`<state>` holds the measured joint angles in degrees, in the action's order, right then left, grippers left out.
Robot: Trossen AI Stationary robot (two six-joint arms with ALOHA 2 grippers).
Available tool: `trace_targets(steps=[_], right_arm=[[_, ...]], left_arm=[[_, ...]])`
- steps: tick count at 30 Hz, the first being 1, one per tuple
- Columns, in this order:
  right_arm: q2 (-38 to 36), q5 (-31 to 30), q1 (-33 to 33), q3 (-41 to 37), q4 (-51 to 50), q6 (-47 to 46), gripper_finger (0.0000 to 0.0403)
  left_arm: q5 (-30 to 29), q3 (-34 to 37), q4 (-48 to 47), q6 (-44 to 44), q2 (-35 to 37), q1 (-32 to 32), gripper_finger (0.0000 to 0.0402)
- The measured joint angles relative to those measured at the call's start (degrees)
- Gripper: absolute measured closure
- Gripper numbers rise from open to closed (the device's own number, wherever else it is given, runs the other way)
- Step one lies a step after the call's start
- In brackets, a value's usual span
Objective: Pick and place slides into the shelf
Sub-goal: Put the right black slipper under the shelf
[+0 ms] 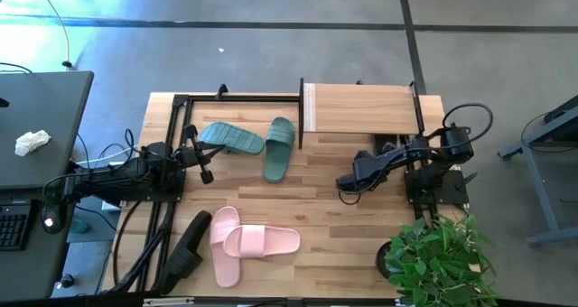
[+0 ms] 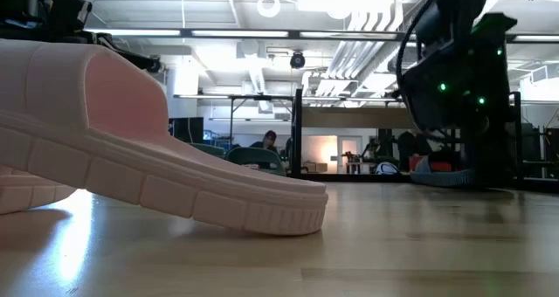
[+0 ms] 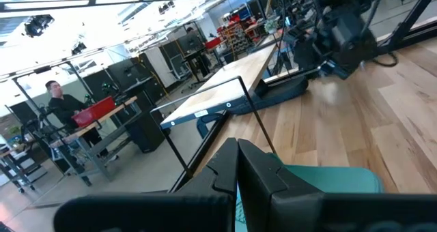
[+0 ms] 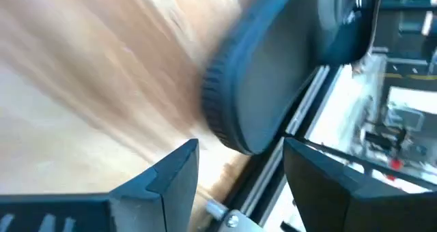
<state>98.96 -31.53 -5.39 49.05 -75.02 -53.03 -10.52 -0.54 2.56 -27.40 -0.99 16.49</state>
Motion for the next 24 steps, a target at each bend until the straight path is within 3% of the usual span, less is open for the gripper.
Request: trace_targets(steps=[7, 17, 24], right_arm=[[0.0, 0.3, -2.6, 6.4, 10.1, 9.3, 0.0217], [0.0, 4.4, 7.8, 2.4, 18.2, 18.5, 0.0388], [-0.3, 6.6, 11.6, -2.2, 24.4, 20.4, 0.0401]], left_arm=[[0.0, 0.0, 0.0, 0.0, 0.0, 0.0, 0.0401], [1.0, 0.0, -0.1, 0.0, 0.0, 0.0, 0.0401], [1.0, 0.0, -0.1, 0.0, 0.0, 0.0, 0.0401]])
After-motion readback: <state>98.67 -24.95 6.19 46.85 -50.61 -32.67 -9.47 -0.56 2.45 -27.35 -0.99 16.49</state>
